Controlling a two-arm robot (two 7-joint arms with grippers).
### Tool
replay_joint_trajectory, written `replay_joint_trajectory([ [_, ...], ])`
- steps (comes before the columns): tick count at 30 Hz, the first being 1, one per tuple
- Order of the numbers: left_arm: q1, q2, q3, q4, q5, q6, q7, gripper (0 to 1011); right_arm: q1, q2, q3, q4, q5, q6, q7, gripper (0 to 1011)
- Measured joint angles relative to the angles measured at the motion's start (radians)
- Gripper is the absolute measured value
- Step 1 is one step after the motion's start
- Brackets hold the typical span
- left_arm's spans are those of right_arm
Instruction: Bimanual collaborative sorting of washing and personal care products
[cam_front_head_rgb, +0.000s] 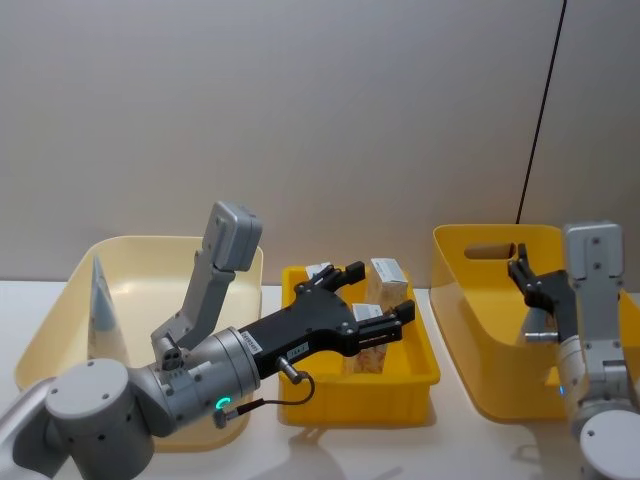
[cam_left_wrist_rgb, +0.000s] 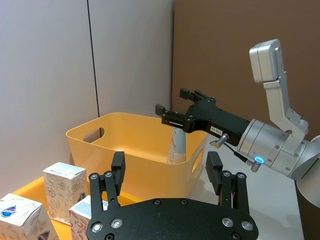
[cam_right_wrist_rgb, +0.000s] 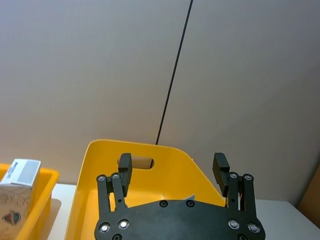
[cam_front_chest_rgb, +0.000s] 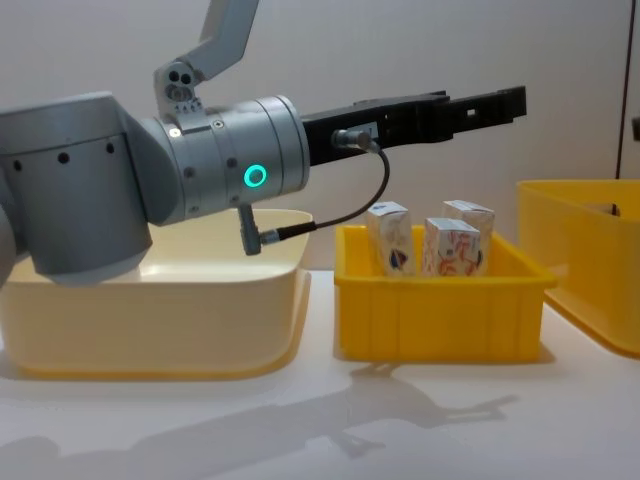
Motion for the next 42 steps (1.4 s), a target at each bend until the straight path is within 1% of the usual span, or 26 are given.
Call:
replay_joint_trajectory([
  [5, 0.0, 0.0, 0.0, 0.0, 0.0, 0.0, 0.0, 1003, -0.003, -0.005, 0.008, -0.005, 0.008, -0.028, 0.001, 1001],
  [12, 0.0, 0.0, 0.0, 0.0, 0.0, 0.0, 0.0, 1003, -0.012, -0.009, 0.021, -0.022, 0.042, -0.082, 0.034, 1001],
  [15, 0.003, 0.001, 0.0, -0.002, 0.002, 0.0, 0.004, 1003, -0.013, -0.009, 0.021, -0.023, 0.044, -0.085, 0.037, 1001],
  [20, 0.018, 0.008, -0.003, -0.016, 0.016, 0.0, 0.029, 1003, -0.02, -0.005, 0.018, -0.03, 0.053, -0.085, 0.041, 1001],
  [25, 0.054, 0.028, -0.01, -0.051, 0.049, -0.002, 0.087, 1003, -0.048, 0.016, 0.004, -0.054, 0.089, -0.083, 0.061, 1001],
  [29, 0.085, 0.044, -0.016, -0.08, 0.077, -0.004, 0.136, 1004, -0.082, 0.04, -0.011, -0.082, 0.129, -0.081, 0.083, 1001],
  [30, 0.097, 0.05, -0.019, -0.091, 0.089, -0.005, 0.157, 1003, -0.097, 0.05, -0.018, -0.094, 0.147, -0.08, 0.094, 1001],
  [32, 0.111, 0.057, -0.021, -0.103, 0.1, -0.006, 0.178, 1003, -0.111, 0.061, -0.025, -0.107, 0.166, -0.079, 0.103, 1001],
  [33, 0.122, 0.064, -0.024, -0.115, 0.111, -0.007, 0.197, 1004, -0.126, 0.072, -0.032, -0.119, 0.185, -0.077, 0.114, 1001],
  [37, 0.153, 0.08, -0.03, -0.144, 0.14, -0.009, 0.247, 1003, -0.162, 0.098, -0.048, -0.15, 0.229, -0.074, 0.138, 1001],
  [38, 0.167, 0.087, -0.032, -0.156, 0.152, -0.01, 0.269, 1003, -0.176, 0.108, -0.055, -0.162, 0.247, -0.073, 0.148, 1001],
  [42, 0.191, 0.1, -0.037, -0.18, 0.174, -0.011, 0.307, 1003, -0.205, 0.128, -0.069, -0.186, 0.282, -0.071, 0.167, 1001],
])
